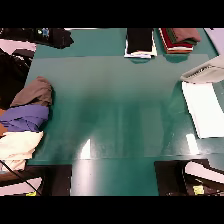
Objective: Fold the shirts.
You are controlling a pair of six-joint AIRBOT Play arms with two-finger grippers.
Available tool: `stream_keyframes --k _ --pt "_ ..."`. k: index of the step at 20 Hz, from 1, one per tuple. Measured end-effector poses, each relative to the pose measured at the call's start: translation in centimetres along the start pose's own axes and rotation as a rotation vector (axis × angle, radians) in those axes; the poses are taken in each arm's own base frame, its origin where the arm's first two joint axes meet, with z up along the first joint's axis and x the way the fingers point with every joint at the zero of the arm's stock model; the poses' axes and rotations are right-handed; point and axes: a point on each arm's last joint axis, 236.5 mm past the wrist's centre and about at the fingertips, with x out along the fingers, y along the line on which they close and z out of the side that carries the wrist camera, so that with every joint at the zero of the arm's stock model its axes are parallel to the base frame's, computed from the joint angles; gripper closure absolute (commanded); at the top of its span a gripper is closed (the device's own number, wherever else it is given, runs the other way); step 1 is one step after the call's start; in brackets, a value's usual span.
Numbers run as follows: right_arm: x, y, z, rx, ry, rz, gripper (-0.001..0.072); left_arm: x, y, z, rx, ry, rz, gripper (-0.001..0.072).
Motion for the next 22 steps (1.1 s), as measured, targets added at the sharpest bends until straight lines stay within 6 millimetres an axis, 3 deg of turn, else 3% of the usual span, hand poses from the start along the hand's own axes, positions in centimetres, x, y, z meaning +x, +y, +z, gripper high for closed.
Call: stream_keyframes --k 3,6,9,14,16,17,20,22 --pt "-1.8 -0.6 -0.4 -0.027 0.014 -0.046 0.0694 0.0 0.0 -0.2 0.0 0.008 -0.001 0.0681" --pt "-3.6 -2.5 -2.2 -0.012 0.037 -0.103 0.0694 0.0 0.0 -0.3 0.001 0.012 -0.002 0.0681" --pt "-5.0 -5.2 -5.9 0.028 0.095 -0.161 0.0693 0.0 0.0 -0.3 0.001 0.013 -0.002 0.0681" --pt "-6.5 -10.3 -13.8 0.127 0.207 -0.252 0.0668 0.0 -0.1 -0.4 0.012 0.017 -0.002 0.068" --pt "-7.0 -12.2 -17.1 0.17 0.252 -0.283 0.0313 0.0 -0.1 -0.5 0.018 0.02 -0.003 0.0681" --pt "-7.2 -13.1 -18.6 0.191 0.271 -0.299 0.0204 0.0 -0.1 -0.5 0.019 0.021 -0.003 0.068" --pt "-8.0 -15.4 -21.9 0.255 0.309 -0.343 0.0183 0.0 -0.1 -0.6 0.024 0.025 -0.004 0.0681" --pt "-8.7 -16.2 -22.4 0.275 0.311 -0.362 0.0184 0.0 -0.1 -0.6 0.027 0.026 -0.004 0.068"
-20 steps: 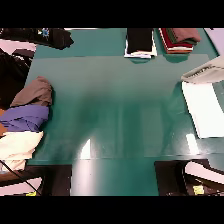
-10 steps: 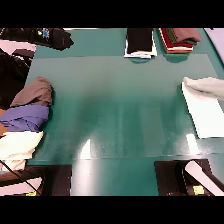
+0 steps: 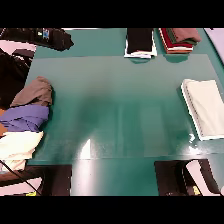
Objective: Fold the shirts.
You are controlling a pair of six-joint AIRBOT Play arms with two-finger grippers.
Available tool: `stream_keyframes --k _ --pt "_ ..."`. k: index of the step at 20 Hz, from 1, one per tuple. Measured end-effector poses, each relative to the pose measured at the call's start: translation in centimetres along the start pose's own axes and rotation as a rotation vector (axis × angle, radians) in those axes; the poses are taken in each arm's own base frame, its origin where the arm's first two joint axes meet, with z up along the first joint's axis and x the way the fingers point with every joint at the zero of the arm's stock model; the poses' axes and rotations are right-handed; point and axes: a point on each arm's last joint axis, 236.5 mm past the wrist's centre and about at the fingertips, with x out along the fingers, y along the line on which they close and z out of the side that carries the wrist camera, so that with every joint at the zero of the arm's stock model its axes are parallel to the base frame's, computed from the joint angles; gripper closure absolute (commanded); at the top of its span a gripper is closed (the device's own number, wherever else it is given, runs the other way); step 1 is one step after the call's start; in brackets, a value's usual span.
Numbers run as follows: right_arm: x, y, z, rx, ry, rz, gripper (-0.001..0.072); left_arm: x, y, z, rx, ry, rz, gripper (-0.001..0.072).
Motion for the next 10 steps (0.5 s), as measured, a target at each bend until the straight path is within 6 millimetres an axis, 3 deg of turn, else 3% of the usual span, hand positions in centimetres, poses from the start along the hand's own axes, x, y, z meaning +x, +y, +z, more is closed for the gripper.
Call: stream_keyframes --k 2,4,7,10 --pt "-0.9 0.8 0.9 -0.007 -0.029 0.021 0.0185 0.0 0.0 0.0 0.001 0.001 0.0 0.068" --pt "-2.1 3.9 2.3 -0.049 -0.069 0.1 0.0185 0.0 0.0 0.0 0.002 0.002 0.0 0.068" --pt "-4.1 12.3 2.4 -0.193 -0.086 0.29 0.0186 0.0 0.0 0.0 0.004 0.0 0.001 0.068" --pt "-5.9 20.9 -1.0 -0.394 -0.044 0.472 0.0188 0.0 0.1 0.0 0.005 0.001 0.004 0.068"
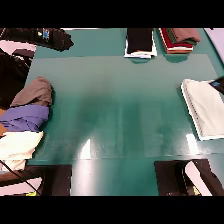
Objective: Fold the shirts.
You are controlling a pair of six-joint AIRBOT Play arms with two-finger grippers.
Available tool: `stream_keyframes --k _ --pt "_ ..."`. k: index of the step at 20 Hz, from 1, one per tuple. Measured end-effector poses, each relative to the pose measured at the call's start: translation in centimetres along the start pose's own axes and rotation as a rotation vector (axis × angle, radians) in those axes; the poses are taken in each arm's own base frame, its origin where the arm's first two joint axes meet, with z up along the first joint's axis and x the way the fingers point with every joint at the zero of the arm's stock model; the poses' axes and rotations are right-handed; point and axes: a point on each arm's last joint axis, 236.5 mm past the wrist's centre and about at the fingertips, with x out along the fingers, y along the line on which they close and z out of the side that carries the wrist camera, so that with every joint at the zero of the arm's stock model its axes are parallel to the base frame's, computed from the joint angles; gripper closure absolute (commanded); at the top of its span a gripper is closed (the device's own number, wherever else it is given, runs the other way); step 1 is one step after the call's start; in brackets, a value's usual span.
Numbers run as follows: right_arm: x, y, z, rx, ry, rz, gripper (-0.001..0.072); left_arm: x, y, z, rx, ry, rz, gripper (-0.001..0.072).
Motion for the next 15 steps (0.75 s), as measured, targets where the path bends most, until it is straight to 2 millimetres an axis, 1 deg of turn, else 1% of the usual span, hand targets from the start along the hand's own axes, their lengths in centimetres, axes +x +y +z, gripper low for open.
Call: stream_keyframes --k 2,3,4,5,6,7,9,10,12,15 --pt "1.2 5.8 -1.2 -0.124 0.037 0.118 0.019 0.0 0.0 0.0 0.0 0.0 0.0 0.068" --pt "1.6 8.6 -1.9 -0.181 0.047 0.175 0.0223 0.0 0.0 0.0 0.0 -0.001 0.0 0.068" --pt "1.8 11.0 -2.7 -0.23 0.055 0.224 0.0276 0.0 0.0 0.2 0.0 -0.008 0.001 0.068" --pt "2.0 13.4 -3.5 -0.276 0.058 0.274 0.0377 0.0 0.1 0.3 0.0 -0.013 0.003 0.068" --pt "1.9 15.4 -4.2 -0.314 0.056 0.316 0.0586 0.0 0.1 0.5 0.0 -0.023 0.004 0.068" --pt "1.9 17.2 -4.9 -0.346 0.056 0.355 0.0693 0.0 0.1 0.7 0.0 -0.03 0.005 0.068" --pt "1.5 20.1 -6.2 -0.397 0.054 0.421 0.0693 0.0 0.2 1.2 0.0 -0.051 0.009 0.068" --pt "1.4 21.1 -6.7 -0.414 0.054 0.444 0.0693 0.0 0.3 1.5 0.0 -0.062 0.011 0.068" --pt "1.1 22.4 -7.4 -0.435 0.053 0.474 0.0693 -0.1 0.3 2.0 0.0 -0.083 0.014 0.068" --pt "0.9 23.3 -7.8 -0.448 0.052 0.496 0.0693 -0.2 0.5 2.7 0.0 -0.116 0.02 0.068"
